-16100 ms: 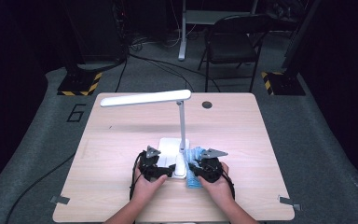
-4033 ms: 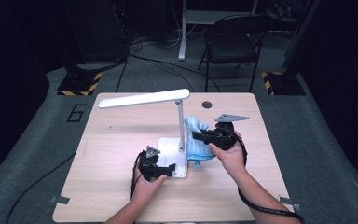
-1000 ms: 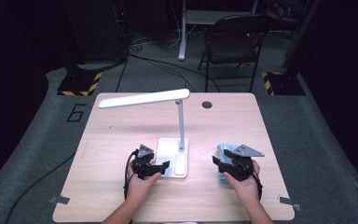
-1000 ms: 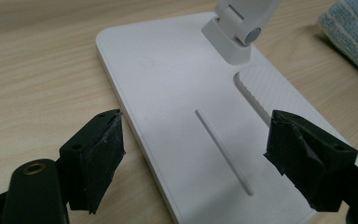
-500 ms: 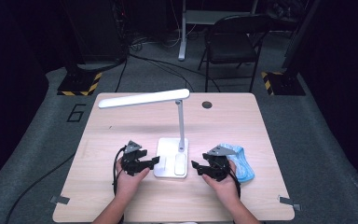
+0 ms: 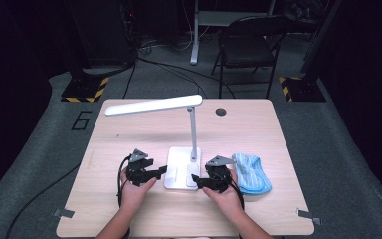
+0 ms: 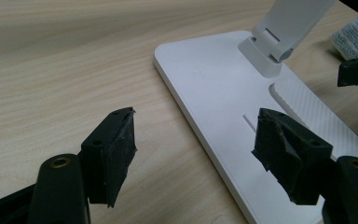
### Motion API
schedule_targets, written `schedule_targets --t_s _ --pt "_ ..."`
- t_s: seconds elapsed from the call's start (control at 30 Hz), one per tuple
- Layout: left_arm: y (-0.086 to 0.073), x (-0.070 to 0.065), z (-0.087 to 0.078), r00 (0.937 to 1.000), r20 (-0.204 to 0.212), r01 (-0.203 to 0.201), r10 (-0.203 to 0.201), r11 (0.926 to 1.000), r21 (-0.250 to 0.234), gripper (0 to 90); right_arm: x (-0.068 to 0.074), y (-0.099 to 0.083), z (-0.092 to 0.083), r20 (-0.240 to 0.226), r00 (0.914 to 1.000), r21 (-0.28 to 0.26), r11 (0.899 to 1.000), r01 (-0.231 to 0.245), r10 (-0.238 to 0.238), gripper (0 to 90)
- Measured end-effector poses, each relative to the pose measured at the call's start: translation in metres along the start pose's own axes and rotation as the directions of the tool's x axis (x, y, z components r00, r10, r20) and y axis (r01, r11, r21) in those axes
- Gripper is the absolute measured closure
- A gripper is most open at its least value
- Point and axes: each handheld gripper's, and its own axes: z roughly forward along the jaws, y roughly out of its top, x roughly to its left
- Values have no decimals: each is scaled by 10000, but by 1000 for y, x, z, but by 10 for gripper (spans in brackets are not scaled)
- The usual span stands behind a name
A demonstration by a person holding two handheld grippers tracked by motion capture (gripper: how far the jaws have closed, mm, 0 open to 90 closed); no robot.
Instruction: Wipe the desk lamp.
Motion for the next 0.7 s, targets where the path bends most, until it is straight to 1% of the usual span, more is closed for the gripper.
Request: schedule_targets --t_s 0.03,0.13,0.27,0.3,0.37,0.4,0.43,0.53,0.6,0.63,0.67,0.7 --pt "0 0 0 10000 3 20 -20 10000 -20 283 1 1 1 12 9999 -60 9999 148 -148 301" --pt "0 1 1 10000 -2 2 -2 10000 -5 274 7 1 7 7 9997 -3 9997 237 -237 281" --pt "0 1 1 10000 -19 -37 37 10000 43 258 10 0 13 233 9986 216 9986 477 -482 260" --pt "0 1 1 10000 -36 -64 64 10000 39 255 11 -1 15 252 9988 247 9989 403 -409 257" --pt "0 1 1 10000 -58 -33 33 10000 13 251 13 -1 18 234 9983 328 9981 524 -532 247" --pt "0 2 1 10000 -60 -39 39 10000 24 250 15 0 19 268 9987 272 9987 426 -433 236" --pt "-1 1 2 9999 -120 -12 11 10000 -61 250 15 1 20 249 9977 347 9974 626 -635 231" --pt "0 2 2 10000 -86 -23 23 10000 43 249 18 3 21 352 9969 396 9968 692 -706 231" --pt "-1 2 2 10000 -70 35 -34 10000 81 247 17 4 21 406 9961 394 9963 767 -783 234" --pt "-1 2 2 9999 -104 -32 33 10000 47 246 16 3 21 462 9968 389 9972 635 -653 237" --pt "-1 2 2 9999 -129 -20 21 10000 15 246 14 3 20 537 9959 436 9966 698 -721 238" --pt "-1 2 2 9999 -118 -30 31 10000 34 246 12 3 19 628 9956 366 9970 677 -699 241"
